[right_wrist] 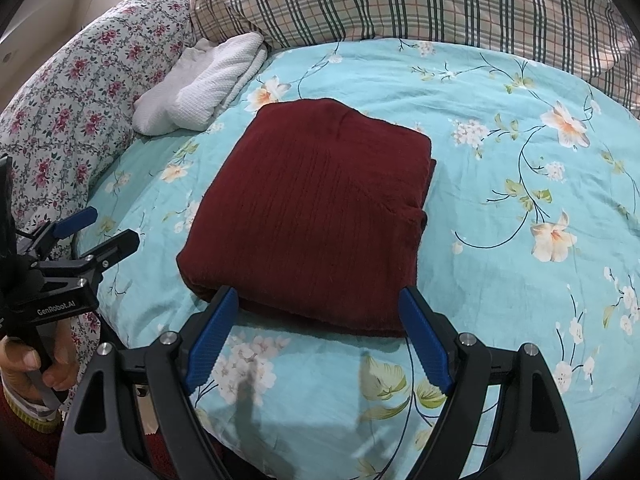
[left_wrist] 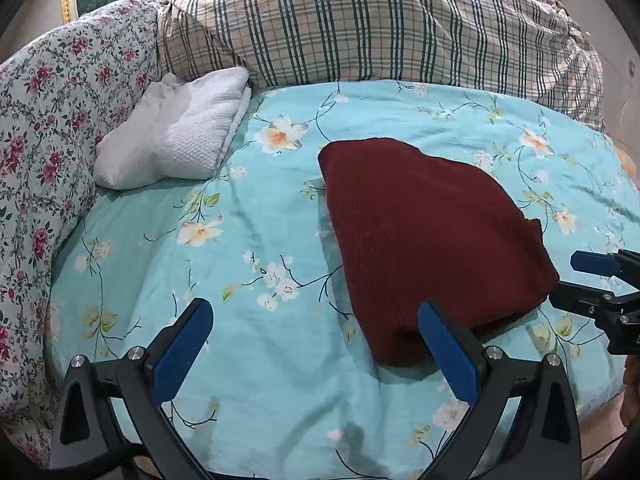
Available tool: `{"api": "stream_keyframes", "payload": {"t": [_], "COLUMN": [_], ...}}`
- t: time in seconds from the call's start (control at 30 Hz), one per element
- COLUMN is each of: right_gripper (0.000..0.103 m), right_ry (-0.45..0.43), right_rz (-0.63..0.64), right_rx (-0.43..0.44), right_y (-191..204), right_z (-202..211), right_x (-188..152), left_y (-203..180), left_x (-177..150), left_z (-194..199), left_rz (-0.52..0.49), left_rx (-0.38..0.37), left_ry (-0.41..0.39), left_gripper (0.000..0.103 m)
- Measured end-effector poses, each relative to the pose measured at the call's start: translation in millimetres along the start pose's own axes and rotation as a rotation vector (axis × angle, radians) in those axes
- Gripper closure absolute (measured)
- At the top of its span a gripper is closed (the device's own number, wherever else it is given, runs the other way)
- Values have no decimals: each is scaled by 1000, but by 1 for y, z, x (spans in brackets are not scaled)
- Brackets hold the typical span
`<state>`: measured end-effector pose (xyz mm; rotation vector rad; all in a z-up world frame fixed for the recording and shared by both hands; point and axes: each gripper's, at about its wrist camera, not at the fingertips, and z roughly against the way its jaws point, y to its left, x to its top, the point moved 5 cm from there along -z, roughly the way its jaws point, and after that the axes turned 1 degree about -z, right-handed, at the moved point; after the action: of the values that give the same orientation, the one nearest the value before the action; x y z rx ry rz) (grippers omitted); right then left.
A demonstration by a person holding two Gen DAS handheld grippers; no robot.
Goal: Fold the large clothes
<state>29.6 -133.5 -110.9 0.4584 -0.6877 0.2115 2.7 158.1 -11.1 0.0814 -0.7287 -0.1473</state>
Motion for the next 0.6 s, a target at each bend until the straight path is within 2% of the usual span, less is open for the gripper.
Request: {"api": "stream_keyframes", "payload": {"t": [0.6], "right_gripper": [21], "right_ry": [7], "right_rz": [5], "right_rx": [-3], "right_y": [1], "right_z": [-9], "right_x": [6], "left_y": [5], "left_x": [6], "left_z": [-7], "left_rz": [3], "left_rx": [9], "left_ry": [-12], "left_gripper": [0]}}
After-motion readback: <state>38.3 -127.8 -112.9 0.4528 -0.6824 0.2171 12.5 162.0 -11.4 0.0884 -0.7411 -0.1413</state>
